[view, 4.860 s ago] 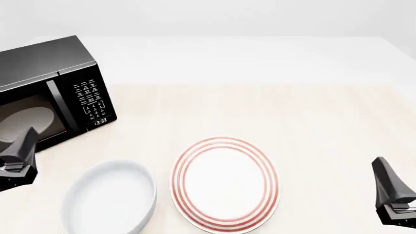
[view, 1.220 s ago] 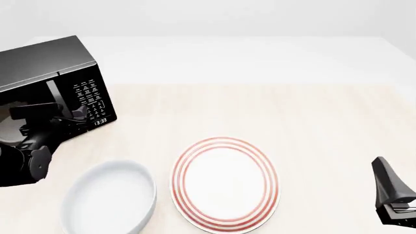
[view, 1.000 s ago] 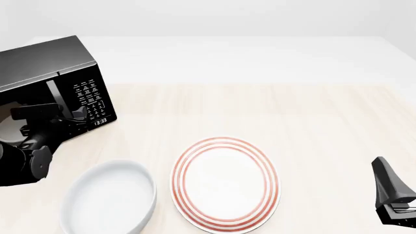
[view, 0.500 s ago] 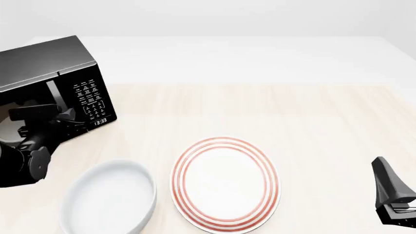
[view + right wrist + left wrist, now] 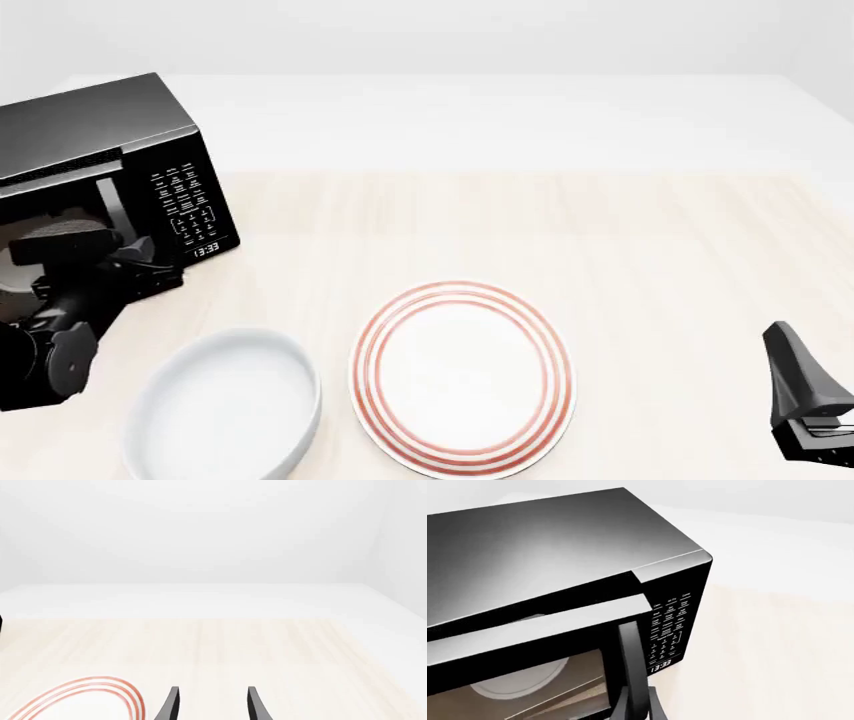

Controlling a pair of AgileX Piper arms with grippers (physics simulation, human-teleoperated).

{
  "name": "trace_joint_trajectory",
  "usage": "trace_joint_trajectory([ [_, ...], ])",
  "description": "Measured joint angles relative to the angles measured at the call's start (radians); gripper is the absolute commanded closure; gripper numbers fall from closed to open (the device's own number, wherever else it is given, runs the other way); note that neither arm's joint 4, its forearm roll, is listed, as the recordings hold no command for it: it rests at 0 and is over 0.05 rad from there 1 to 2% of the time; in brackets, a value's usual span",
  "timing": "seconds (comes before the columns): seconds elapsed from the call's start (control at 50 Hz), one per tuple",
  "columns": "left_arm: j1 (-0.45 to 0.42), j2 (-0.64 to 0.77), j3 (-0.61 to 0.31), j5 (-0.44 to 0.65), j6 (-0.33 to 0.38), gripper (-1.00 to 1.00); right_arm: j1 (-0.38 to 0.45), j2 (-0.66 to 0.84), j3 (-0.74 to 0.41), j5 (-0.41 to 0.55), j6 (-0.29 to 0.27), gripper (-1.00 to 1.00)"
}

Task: Open the microwave.

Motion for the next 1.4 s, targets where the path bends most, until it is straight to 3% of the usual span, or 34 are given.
trace_joint_trajectory([
  [0.98,-0.044,-0.222,0.253,-0.007,0.001,1.00,0.000,0.000,0.000,0.000,0.000,-1.00],
  [1.4,-0.042,-0.332,0.322,0.053,0.015,1.00,0.000,0.000,0.000,0.000,0.000,-1.00],
])
